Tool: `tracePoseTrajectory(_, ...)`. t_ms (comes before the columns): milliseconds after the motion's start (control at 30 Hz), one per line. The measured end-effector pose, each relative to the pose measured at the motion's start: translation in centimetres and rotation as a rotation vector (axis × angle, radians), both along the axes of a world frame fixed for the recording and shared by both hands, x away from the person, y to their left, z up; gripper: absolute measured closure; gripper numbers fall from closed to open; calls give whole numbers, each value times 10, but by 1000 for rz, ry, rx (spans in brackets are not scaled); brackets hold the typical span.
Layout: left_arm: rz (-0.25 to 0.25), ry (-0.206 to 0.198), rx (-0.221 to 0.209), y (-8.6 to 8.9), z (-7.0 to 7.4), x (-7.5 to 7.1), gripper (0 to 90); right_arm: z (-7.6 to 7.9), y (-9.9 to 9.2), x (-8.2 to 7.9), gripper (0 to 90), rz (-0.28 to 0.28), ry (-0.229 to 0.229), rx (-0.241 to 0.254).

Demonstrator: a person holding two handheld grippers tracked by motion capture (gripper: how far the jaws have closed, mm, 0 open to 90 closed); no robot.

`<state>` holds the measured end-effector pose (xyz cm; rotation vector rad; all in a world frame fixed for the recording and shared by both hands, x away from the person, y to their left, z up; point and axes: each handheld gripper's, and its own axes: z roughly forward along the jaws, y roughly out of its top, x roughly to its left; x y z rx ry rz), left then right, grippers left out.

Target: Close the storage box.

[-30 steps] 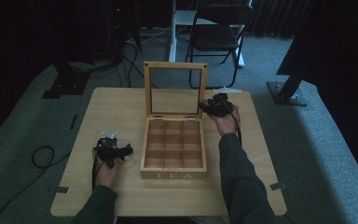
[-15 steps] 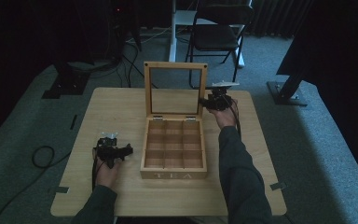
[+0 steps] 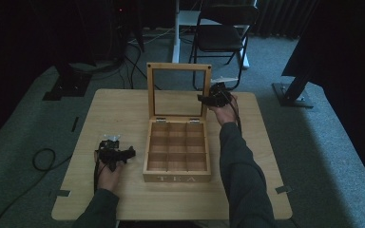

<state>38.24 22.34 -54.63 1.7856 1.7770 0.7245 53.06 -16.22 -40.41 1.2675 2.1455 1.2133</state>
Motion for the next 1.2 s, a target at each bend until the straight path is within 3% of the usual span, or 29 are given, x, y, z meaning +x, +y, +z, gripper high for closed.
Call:
tracePoseTrajectory(67, 0, 0, 0, 0, 0, 0, 16, 4, 5, 2, 455, 5, -9, -20)
tracePoseTrajectory(300, 0, 0, 0, 0, 0, 0, 16, 7, 0, -2, 494, 9, -15, 28)
tracePoseTrajectory(500, -1, 1, 0, 0, 0, 0, 16, 8, -3, -13, 514, 23, -48, 36)
tracePoseTrajectory(767, 0, 0, -1, 0, 0, 0, 16, 13, -7, -35, 525, 70, -80, 23)
tracePoseTrajectory(1000, -1, 1, 0, 0, 0, 0, 16, 13, -6, -56, 494, 60, -100, 26)
tracePoseTrajectory(1100, 1, -1, 0, 0, 0, 0, 16, 13, -8, -69, 469, 67, -110, 58)
tracePoseTrajectory(1200, 1, -1, 0, 0, 0, 0, 17, 13, -9, -79, 464, 71, -117, 60)
